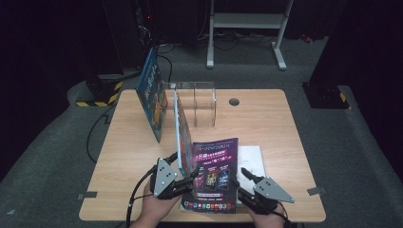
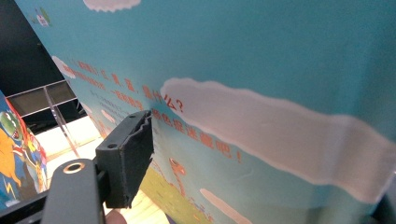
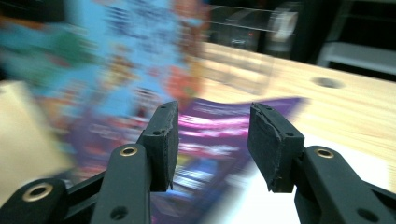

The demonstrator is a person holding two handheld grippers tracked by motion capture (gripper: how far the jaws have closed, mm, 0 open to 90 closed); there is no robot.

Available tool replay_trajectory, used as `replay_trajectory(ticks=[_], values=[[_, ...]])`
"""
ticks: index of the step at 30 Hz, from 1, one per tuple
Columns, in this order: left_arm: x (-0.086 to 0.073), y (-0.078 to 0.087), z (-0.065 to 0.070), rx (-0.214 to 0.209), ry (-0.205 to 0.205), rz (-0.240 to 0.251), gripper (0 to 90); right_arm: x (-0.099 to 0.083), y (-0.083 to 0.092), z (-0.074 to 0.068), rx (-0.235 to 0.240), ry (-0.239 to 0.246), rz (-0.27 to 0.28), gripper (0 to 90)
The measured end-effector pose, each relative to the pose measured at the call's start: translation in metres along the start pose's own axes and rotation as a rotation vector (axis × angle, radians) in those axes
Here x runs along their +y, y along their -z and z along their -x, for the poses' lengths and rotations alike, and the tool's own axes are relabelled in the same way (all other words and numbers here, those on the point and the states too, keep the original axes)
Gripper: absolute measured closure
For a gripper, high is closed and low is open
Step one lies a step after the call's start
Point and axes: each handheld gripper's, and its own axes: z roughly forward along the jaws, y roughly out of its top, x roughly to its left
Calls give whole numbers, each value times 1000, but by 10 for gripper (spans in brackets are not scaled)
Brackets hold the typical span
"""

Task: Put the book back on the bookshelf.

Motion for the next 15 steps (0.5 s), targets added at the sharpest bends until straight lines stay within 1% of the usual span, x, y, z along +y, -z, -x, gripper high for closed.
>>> replay_trajectory(ticks=[1,3,4,6,8,10,15], values=[[0,0,1,3,-2,-5,255,-4,1,8,-35,-4,-5,534],[-1,-2,2,10,-5,-12,251,-10,3,24,-85,-32,-7,534],[-2,-2,2,10,1,-14,250,-12,4,31,-110,-38,-9,534],[-3,-4,4,18,-4,-21,250,-15,5,40,-147,-39,-13,533],[-4,-5,7,36,-16,-25,250,-18,6,47,-172,-42,-17,534],[-5,-5,8,44,-19,-24,252,-21,6,51,-179,-55,-20,534],[-4,-4,6,48,-24,-31,263,-25,3,52,-185,-57,-41,536]])
